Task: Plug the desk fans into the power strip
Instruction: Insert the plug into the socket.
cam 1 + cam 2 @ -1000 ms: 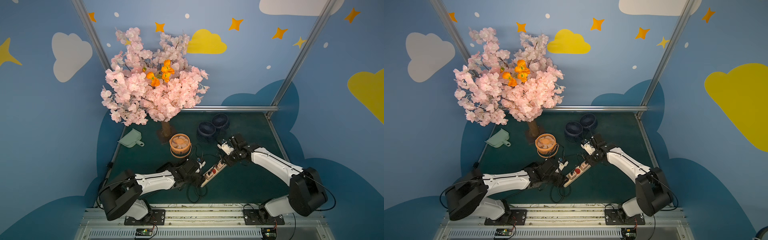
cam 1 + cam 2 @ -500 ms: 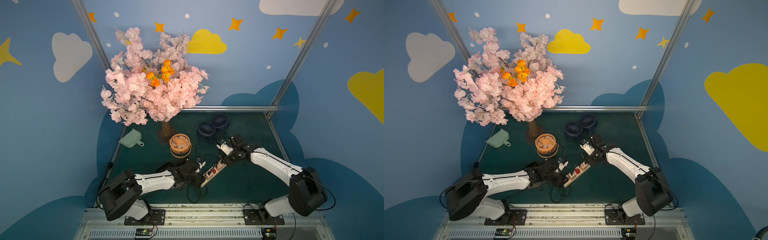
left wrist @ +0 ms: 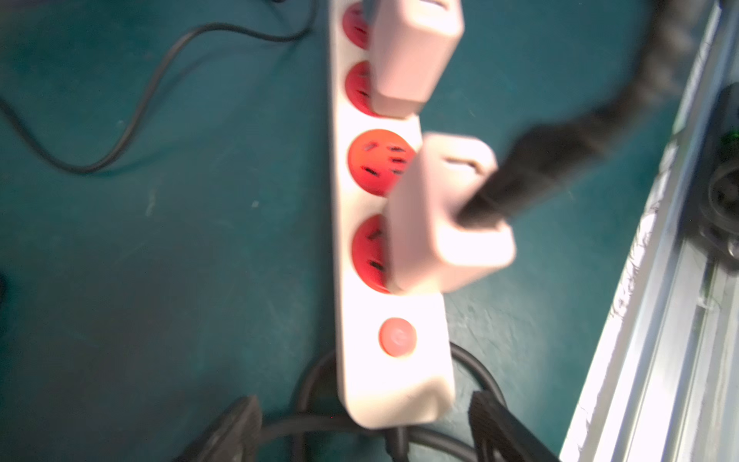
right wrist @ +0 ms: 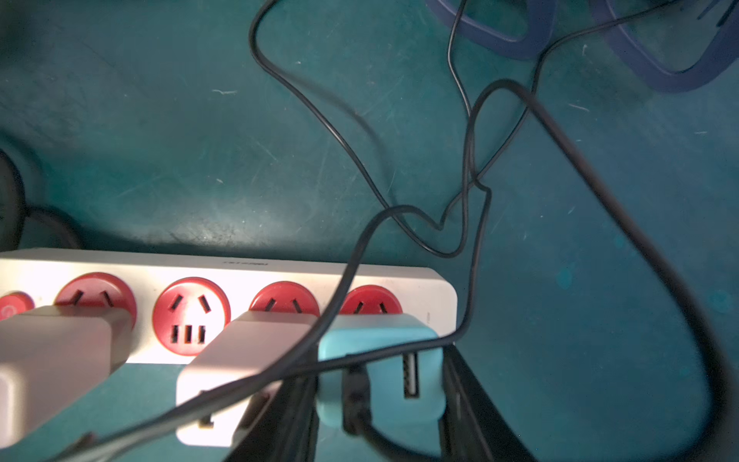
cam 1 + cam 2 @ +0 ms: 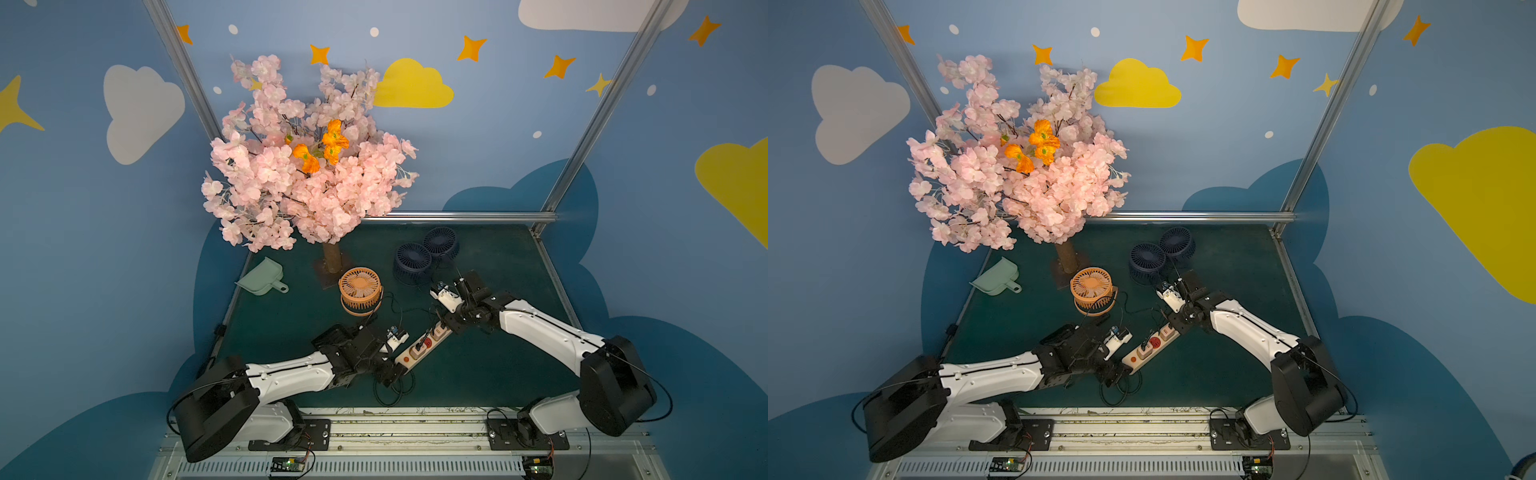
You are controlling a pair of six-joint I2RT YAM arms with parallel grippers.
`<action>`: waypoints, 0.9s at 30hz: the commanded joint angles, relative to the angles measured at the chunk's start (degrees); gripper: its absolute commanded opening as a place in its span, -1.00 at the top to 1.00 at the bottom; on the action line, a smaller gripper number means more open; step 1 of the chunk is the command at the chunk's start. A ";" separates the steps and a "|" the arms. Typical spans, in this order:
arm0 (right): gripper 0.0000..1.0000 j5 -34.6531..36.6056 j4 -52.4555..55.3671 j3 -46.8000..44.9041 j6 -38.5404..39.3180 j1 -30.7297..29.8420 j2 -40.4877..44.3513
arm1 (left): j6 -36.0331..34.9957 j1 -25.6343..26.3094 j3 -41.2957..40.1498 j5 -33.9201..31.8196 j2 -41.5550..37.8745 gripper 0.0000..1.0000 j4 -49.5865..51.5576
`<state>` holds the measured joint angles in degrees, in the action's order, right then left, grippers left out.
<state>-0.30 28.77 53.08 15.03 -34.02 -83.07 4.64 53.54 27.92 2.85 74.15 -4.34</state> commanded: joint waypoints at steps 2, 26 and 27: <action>1.00 -0.41 8.14 -4.31 2.84 -0.70 -2.67 | -8.85 1.85 0.66 -2.87 1.30 -0.90 -2.70; 1.00 13.51 2.70 1.17 -17.98 -6.62 -5.05 | -2.45 -12.86 9.44 -17.32 13.06 -0.88 2.50; 1.00 14.37 2.92 2.27 -19.41 -7.06 -5.73 | -2.48 -13.43 9.43 -16.70 13.09 -0.87 2.23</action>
<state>9.17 25.28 55.24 -3.33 -38.94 -85.76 0.30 42.81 36.34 -9.85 87.15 0.14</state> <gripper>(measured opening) 0.441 0.940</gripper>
